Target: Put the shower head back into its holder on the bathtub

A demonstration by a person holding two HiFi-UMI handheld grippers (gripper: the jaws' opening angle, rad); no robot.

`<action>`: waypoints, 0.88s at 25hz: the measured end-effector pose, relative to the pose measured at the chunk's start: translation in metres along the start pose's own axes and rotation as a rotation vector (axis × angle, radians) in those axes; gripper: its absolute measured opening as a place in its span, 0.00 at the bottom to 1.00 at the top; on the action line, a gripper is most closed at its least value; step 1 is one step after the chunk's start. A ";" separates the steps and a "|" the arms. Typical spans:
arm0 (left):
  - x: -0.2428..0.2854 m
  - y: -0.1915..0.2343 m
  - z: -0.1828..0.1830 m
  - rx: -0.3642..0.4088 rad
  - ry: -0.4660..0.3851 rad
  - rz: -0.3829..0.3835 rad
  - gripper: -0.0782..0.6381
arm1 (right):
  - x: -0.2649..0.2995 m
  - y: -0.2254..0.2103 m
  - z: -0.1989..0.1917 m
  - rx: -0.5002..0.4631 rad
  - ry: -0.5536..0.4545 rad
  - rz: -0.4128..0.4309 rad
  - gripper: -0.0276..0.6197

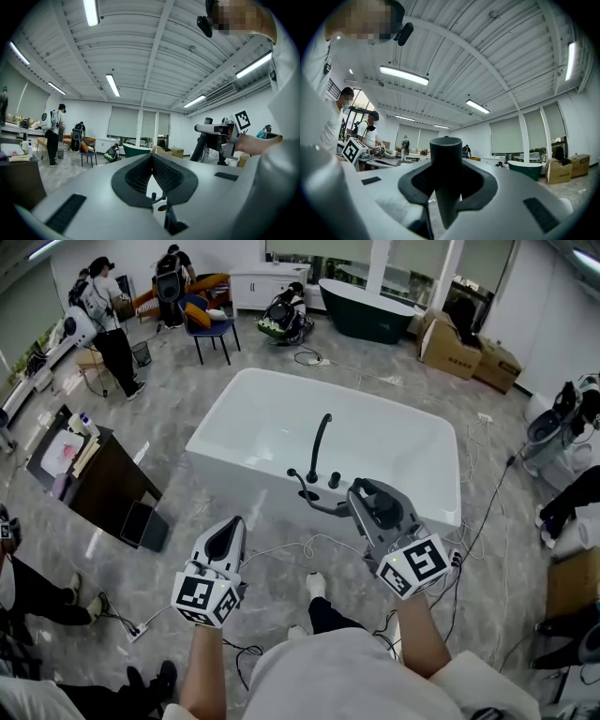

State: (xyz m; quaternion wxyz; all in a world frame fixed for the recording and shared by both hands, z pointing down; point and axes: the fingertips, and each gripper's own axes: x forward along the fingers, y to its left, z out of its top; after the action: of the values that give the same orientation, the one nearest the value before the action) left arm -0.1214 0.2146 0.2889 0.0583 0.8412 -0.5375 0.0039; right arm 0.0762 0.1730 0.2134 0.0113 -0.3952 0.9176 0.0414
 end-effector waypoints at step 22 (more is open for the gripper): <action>0.129 0.050 0.002 -0.027 0.020 0.035 0.12 | 0.104 -0.089 0.007 -0.001 -0.048 0.093 0.21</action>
State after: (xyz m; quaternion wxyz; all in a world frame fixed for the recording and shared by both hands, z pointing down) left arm -0.1127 0.0767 0.3005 0.0749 0.8308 -0.5515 0.0062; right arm 0.0695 0.0371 0.1951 0.0313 -0.3509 0.9344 0.0521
